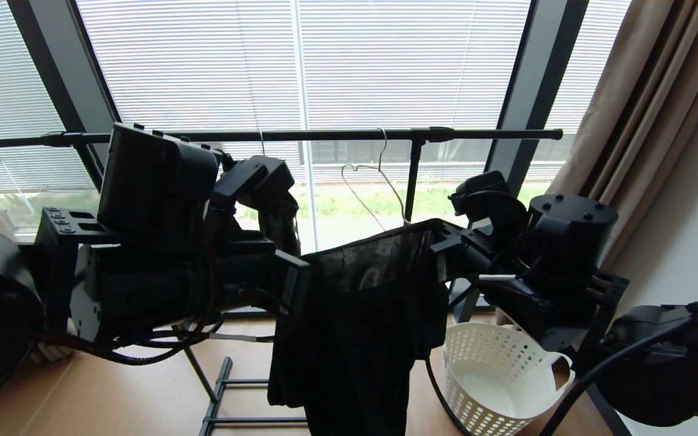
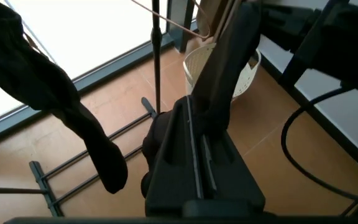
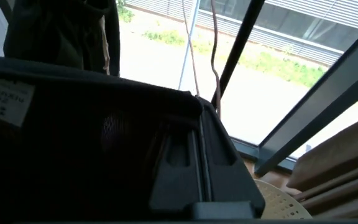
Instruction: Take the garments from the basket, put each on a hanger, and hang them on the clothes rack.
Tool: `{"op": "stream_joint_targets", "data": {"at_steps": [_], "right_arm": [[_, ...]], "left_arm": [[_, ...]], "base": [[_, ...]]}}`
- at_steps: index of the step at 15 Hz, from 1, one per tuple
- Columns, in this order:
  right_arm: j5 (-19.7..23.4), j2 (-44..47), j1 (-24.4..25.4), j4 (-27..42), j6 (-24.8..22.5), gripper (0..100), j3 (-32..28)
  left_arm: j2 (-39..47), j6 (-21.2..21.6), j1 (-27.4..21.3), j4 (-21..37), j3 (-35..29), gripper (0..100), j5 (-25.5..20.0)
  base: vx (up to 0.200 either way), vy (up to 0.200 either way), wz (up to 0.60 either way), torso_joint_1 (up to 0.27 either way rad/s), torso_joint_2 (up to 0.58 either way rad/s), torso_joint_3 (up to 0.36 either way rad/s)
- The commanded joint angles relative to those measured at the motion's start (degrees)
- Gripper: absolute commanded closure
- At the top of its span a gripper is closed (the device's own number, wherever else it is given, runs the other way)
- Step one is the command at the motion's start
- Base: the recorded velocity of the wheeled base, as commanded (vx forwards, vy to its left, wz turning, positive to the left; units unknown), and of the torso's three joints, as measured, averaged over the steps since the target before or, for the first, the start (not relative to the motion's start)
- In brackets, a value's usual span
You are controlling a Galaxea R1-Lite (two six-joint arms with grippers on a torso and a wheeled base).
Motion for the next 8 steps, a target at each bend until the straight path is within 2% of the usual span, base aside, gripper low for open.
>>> {"op": "stream_joint_targets", "data": {"at_steps": [1,3,4,6,8], "right_arm": [[0.0,-5.1,-0.5,0.1,-1.6,100,0.9],[-1.1,-8.9,3.2,-0.2,-3.6,100,4.4],[-2.6,-9.9,4.8,-0.2,-4.2,100,4.9],[-4.3,-11.1,4.9,-0.2,-4.3,100,5.6],[-5.8,-14.1,4.5,0.1,-4.4,100,7.1]], "left_arm": [[-2.6,0.7,1.3,-0.4,6.2,100,-1.5],[-3.7,0.7,0.9,-0.8,9.9,100,-1.7],[-4.5,0.7,0.6,-3.1,12.7,0,-2.4],[-5.8,0.8,0.0,-8.9,17.0,0,-5.8],[-8.5,0.8,-0.3,-10.1,20.0,0,-6.5]], "base": [[0.0,0.0,0.0,0.0,0.0,0.0],[0.0,0.0,0.0,0.0,0.0,0.0],[0.0,0.0,0.0,0.0,0.0,0.0],[0.0,0.0,0.0,0.0,0.0,0.0],[0.0,0.0,0.0,0.0,0.0,0.0]]}}
